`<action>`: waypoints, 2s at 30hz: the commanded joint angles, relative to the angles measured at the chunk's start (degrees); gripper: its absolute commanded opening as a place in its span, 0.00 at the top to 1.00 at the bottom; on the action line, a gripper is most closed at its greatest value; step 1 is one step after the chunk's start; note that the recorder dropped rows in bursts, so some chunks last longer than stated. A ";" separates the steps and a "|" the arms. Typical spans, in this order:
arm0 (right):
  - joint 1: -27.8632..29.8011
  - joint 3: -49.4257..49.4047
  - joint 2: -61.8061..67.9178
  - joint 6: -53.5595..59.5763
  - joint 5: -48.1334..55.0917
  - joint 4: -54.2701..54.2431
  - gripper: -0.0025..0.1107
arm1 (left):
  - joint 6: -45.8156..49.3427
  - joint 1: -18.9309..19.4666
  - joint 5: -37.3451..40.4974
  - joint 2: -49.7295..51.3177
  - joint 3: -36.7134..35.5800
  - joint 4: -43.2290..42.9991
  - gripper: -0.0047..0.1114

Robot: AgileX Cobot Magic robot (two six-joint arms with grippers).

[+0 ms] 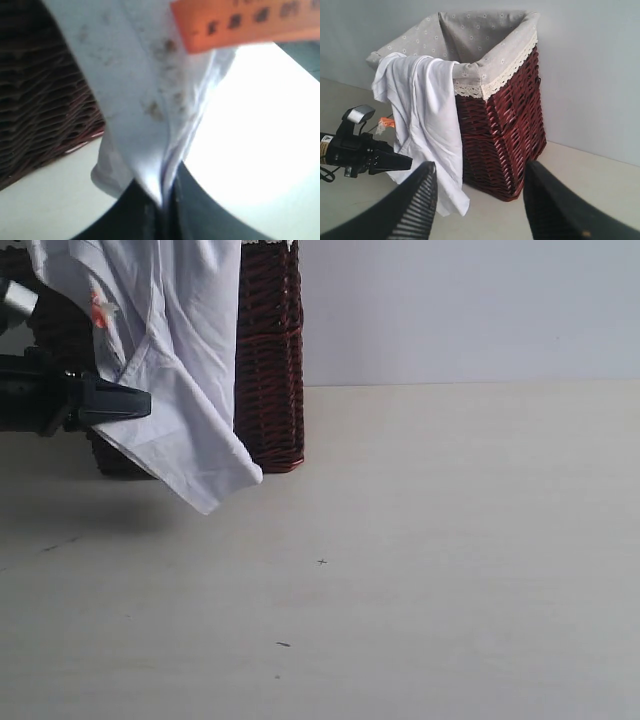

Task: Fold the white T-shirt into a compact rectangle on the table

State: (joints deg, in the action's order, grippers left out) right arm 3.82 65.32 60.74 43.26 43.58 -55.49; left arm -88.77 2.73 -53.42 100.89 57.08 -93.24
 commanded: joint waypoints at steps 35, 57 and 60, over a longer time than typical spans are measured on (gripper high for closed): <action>0.20 0.40 0.04 3.10 2.61 -2.27 0.48 | -33.06 1.30 -0.24 -31.50 29.17 0.05 0.96; -24.89 0.40 25.53 35.06 -4.25 -16.08 0.98 | -32.56 1.30 1.65 -16.65 42.21 -0.39 0.96; -25.68 0.40 31.05 49.28 -5.95 -28.31 0.98 | -31.54 1.30 1.79 -14.99 44.92 0.27 0.96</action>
State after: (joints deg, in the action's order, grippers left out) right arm -21.06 65.32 87.32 80.28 40.66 -73.06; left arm -121.33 4.00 -51.98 84.85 99.33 -95.49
